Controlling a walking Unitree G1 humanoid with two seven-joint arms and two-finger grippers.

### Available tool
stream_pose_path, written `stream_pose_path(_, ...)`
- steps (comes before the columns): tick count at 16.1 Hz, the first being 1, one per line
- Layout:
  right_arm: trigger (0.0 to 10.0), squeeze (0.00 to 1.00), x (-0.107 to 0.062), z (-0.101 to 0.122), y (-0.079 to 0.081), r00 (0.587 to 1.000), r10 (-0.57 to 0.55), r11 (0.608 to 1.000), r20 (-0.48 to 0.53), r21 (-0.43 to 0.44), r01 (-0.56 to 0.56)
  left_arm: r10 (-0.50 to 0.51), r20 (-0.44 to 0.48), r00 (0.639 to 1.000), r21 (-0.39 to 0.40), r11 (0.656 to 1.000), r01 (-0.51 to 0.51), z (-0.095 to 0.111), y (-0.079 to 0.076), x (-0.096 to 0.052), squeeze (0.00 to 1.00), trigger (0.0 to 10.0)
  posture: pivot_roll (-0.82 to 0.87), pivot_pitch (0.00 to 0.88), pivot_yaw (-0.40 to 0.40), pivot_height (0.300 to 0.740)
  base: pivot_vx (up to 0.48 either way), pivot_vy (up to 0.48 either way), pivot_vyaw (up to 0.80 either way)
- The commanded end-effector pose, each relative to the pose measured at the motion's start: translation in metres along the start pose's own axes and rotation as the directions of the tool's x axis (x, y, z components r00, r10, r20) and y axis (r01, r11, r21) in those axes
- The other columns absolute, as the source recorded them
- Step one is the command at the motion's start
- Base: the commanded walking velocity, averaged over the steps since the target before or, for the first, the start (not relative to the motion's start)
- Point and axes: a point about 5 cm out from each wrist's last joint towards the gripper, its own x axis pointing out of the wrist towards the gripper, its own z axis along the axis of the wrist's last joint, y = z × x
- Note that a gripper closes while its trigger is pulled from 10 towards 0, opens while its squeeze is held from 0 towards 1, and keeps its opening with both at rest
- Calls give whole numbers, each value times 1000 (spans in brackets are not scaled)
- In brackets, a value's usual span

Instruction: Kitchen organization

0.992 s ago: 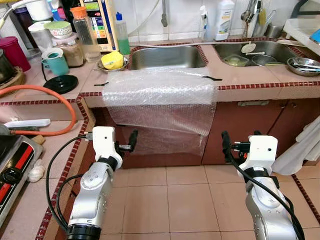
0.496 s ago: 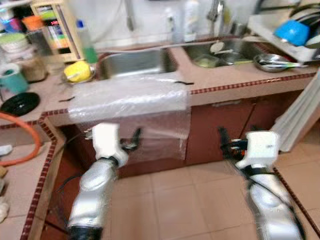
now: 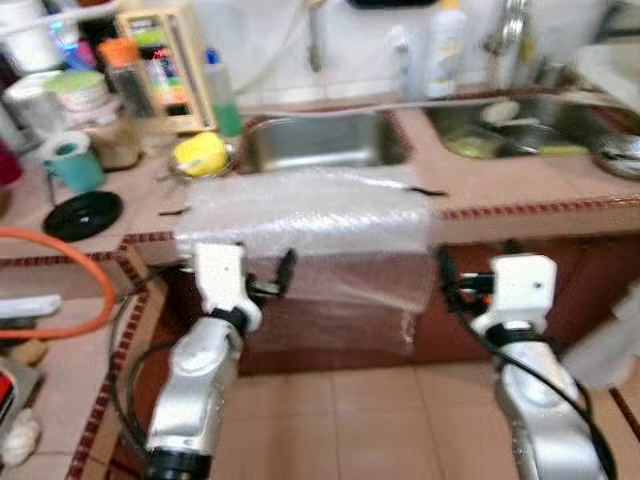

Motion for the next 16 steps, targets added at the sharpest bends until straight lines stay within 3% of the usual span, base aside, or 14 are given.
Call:
stream_pose_path(1, 10000, 0, 2, 5, 9, 999, 27, 999, 19, 23, -28, 52, 19, 998, 34, 998, -53, 6, 13, -2, 0, 10000, -7, 0, 79, 740, 0, 0, 0)
stream_pose_path(5, 10000, 0, 3, 6, 10, 999, 34, 999, 19, 20, -34, 47, 20, 999, 44, 998, -48, 8, 10, 0, 0, 10000, -6, 0, 78, 740, 0, 0, 0)
stream_pose_path(16, 10000, 0, 6, 9, 13, 999, 41, 999, 33, 15, -41, 63, 11, 998, 24, 998, -64, 8, 16, 5, 0, 10000, -5, 0, 79, 740, 0, -392, 0)
